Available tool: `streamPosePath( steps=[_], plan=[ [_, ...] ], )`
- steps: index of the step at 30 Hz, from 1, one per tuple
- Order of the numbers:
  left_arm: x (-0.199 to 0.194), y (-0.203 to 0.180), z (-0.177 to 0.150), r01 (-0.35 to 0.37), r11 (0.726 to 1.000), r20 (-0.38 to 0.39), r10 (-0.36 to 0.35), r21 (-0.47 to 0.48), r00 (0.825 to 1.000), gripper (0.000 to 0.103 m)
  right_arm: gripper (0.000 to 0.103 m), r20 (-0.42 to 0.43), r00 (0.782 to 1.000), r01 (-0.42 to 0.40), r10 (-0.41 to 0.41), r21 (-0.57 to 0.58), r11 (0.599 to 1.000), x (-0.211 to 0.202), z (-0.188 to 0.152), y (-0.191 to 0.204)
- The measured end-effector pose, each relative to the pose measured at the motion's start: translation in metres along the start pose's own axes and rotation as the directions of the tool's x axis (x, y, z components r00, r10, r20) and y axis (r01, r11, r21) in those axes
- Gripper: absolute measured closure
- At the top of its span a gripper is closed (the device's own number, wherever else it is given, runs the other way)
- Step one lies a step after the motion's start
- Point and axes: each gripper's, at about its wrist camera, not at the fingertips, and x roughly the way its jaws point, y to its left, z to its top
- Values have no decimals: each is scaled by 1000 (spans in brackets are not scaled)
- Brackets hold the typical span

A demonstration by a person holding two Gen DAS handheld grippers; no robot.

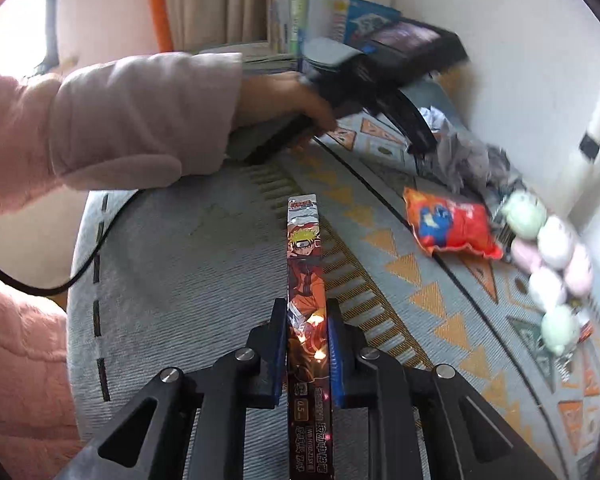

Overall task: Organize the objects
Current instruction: 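Grasp the orange snack box with the left gripper while the right grasps the Naruto box, then carry both boxes over the gold bowl and open both grippers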

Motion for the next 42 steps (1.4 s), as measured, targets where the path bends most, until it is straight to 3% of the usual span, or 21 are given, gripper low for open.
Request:
streamPosePath(
  steps=[12, 17, 24, 29, 35, 42],
  plan=[
    [-42, 13, -13, 12, 994, 184, 9, -113, 983, 90, 86, 119, 992, 12, -28, 139, 990, -22, -4, -21],
    [-54, 21, -4, 43, 988, 228, -9, -146, 974, 90, 86, 185, 981, -2, -49, 266, 964, -37, -13, -45],
    [-80, 10, 14, 100, 984, 262, -59, -146, 963, 90, 86, 260, 962, -54, -84, 483, 874, -68, -35, -87],
    [-98, -31, 33, 144, 987, 310, -115, -70, 944, 90, 86, 300, 940, -53, -163, 598, 799, -101, -48, -120],
    [-95, -81, 56, 257, 966, 299, -244, -5, 922, 90, 86, 310, 912, -15, -269, 680, 733, -143, -68, -158],
    [-92, -147, 84, 322, 943, 304, -332, 82, 893, 90, 86, 268, 866, 70, -423, 772, 632, -194, -96, -204]
  ],
)
